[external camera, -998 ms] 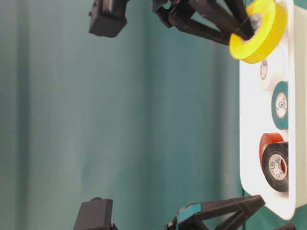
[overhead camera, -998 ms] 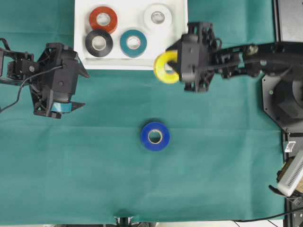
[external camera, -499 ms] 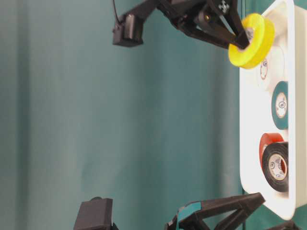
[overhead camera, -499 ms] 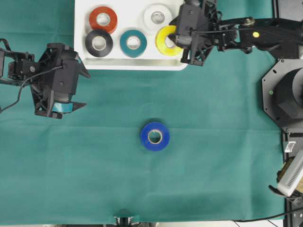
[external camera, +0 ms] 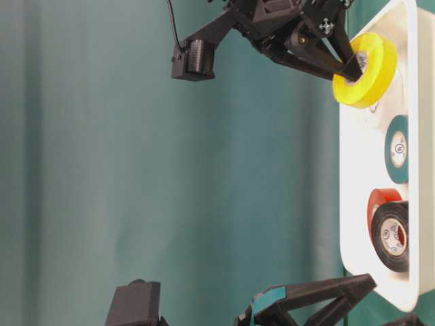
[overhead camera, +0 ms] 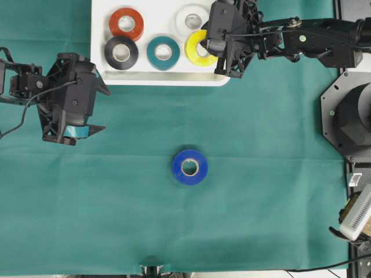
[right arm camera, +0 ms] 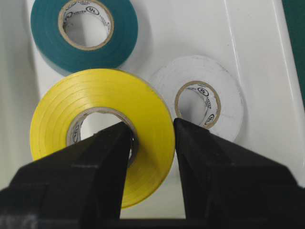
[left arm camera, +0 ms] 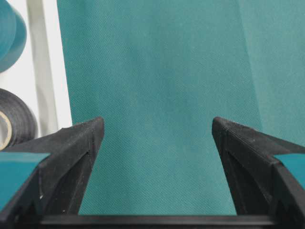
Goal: Put the tape alternately from left to right into the white case.
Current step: 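Release the yellow roll and lift the right gripper out of the tray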
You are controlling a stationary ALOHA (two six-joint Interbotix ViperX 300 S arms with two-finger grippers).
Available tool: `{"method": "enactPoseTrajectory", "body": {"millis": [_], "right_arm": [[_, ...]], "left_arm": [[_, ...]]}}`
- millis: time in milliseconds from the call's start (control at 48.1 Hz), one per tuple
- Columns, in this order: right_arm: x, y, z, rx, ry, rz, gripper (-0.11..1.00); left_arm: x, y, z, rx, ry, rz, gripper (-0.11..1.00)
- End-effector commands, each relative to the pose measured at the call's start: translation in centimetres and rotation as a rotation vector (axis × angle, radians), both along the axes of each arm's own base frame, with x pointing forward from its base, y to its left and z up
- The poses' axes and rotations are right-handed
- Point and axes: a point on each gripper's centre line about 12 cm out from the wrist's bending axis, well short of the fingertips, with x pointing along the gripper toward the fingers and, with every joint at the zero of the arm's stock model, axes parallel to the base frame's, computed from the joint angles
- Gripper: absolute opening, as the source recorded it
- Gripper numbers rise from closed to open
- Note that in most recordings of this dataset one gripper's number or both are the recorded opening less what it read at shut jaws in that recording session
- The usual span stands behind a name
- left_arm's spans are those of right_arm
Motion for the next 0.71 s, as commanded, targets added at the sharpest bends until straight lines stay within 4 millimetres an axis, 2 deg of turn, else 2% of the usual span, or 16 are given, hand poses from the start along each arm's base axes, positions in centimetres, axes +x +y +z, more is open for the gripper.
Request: {"method": "enactPoseTrajectory", "body": {"millis": [0, 146, 187, 270, 416, 478, 686], "right_arm": [[0.39, -0.31, 0.92, -0.010, -0.030, 0.000, 0.02], [0.30, -0.45, 0.90, -0.013, -0.025, -0.006, 0.03], [0.29, -0.47, 0.89, -0.013, -0.023, -0.007, 0.07], [0.19, -0.46, 0.85, -0.015, -0.017, -0.012, 0.26], [-0.03, -0.55, 0.63, -0.016, -0.001, -0.025, 0.68], [-0.07, -0.61, 0.68, -0.017, -0.002, -0.027, 0.82], [-0.18, -0.51, 0.64, -0.016, -0.001, -0.026, 0.80]], "left_arm": [[0.29, -0.16, 0.72, 0.000, -0.028, -0.005, 1.00], [0.29, -0.15, 0.77, 0.001, -0.029, -0.006, 1.00], [0.29, -0.15, 0.72, 0.001, -0.028, -0.006, 1.00], [0.29, -0.15, 0.77, 0.001, -0.029, -0.006, 1.00], [0.29, -0.15, 0.77, 0.001, -0.029, -0.006, 1.00], [0.29, -0.15, 0.77, 0.001, -0.029, -0.006, 1.00], [0.33, -0.15, 0.82, 0.001, -0.031, -0.006, 1.00]]}}
